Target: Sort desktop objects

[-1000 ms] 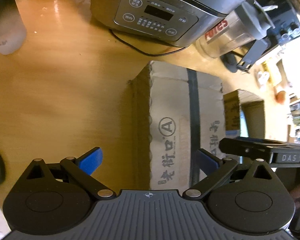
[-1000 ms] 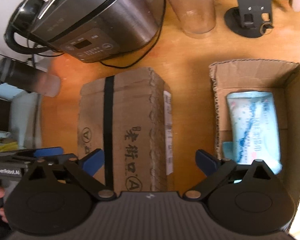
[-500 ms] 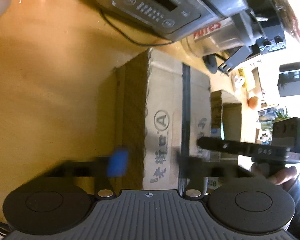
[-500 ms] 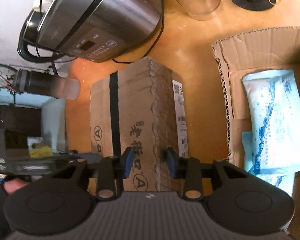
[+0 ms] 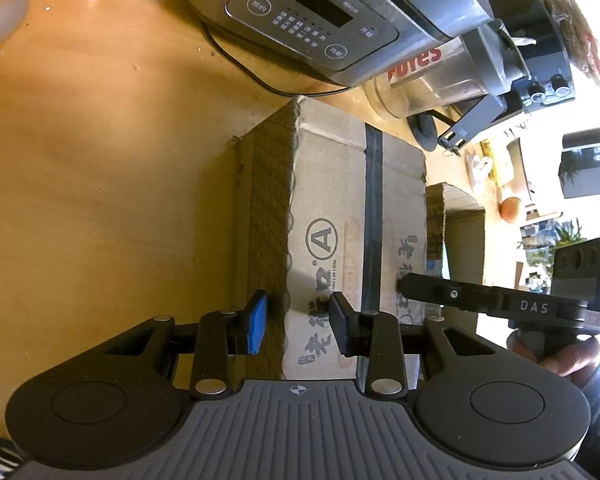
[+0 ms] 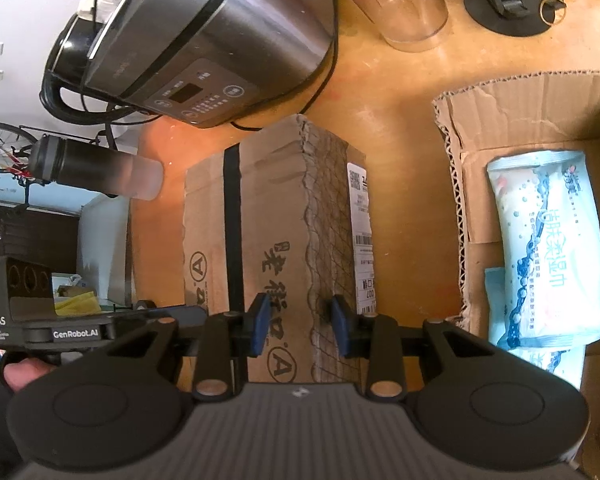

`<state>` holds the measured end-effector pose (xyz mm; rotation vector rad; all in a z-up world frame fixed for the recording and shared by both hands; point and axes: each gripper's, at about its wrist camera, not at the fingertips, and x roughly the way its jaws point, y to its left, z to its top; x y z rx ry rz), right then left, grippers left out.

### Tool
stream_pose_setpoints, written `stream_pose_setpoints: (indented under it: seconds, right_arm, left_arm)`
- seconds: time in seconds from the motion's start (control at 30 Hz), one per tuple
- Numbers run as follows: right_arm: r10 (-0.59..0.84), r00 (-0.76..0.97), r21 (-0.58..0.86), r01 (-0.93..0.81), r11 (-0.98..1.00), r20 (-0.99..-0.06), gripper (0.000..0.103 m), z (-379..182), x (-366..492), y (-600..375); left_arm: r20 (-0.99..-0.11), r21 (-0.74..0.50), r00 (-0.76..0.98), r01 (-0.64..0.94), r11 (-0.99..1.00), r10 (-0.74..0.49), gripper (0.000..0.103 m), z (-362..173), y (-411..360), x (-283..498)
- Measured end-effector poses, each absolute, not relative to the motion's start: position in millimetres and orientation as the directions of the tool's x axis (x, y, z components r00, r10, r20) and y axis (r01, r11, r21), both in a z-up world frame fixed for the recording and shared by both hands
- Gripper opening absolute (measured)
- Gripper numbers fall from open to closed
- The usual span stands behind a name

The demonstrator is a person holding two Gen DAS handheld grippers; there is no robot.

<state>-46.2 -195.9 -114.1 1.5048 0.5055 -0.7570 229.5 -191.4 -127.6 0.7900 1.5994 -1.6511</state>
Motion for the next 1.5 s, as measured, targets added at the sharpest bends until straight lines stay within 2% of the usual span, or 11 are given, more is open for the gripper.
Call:
stream_pose_setpoints:
  seconds: [0.8, 1.5]
  right_arm:
    - [-0.138, 0.703, 0.716, 0.689, -0.112, -0.697, 0.036, -49, -100, -187]
    - [-0.149, 0.703, 0.718, 0.681, -0.144, -0.696, 0.036, -50, -168, -178]
  left_arm:
    - [-0.845, -0.524, -0.528, 0.849, -0.066, -0.083, 0.032, -43, -181, 175]
    - [-0.849, -0.516, -0.523, 0.851, -0.092, -0.072, 0.032, -36, -175, 109]
